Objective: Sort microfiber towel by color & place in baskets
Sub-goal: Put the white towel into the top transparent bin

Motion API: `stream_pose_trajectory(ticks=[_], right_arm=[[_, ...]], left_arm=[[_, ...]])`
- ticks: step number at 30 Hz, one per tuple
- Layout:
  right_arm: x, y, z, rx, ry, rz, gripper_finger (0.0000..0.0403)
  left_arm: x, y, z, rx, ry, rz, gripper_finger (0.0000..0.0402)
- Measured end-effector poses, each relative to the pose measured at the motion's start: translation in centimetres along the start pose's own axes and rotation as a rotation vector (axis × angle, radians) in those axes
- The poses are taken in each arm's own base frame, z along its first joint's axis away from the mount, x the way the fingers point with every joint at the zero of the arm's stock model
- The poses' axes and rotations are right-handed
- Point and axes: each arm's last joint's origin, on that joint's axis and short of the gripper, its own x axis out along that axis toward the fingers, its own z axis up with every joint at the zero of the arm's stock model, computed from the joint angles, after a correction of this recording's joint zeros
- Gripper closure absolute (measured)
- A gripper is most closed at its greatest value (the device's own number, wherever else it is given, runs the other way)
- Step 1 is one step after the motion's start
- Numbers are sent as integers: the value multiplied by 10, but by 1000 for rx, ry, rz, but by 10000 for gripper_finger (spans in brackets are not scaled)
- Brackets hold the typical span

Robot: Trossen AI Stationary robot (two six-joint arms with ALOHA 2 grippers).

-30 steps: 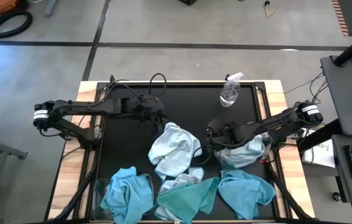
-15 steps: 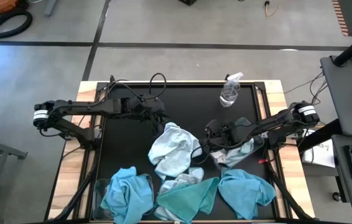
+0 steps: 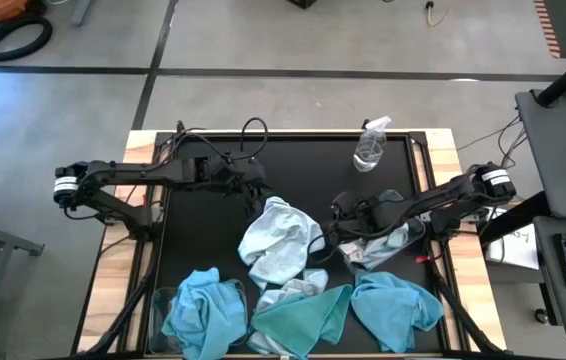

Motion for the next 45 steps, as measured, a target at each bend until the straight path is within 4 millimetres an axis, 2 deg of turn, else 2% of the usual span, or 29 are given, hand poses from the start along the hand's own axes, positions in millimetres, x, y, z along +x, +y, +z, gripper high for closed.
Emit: stream_pose_trajectory(ticks=[9,12,14,24,30,39,45], right_arm=[[-23,4,21,117,23,137,310],[-23,6,26,62,-11,146,310],[-22,7,31,98,-32,168,310],[2,0,67,209,103,429,310],[16,12,78,221,126,613,310],[46,42,88,69,265,643,310],[58,64,101,-118,375,549,310]], left_arm=[[0,0,0,0,1,0,362],[0,0,0,0,2,0,362],[0,0,0,8,2,0,362],[0,0,0,26,2,0,362],[0,0,0,38,3,1,362],[0,4,-1,41,9,10,362],[0,4,-2,43,20,12,362]])
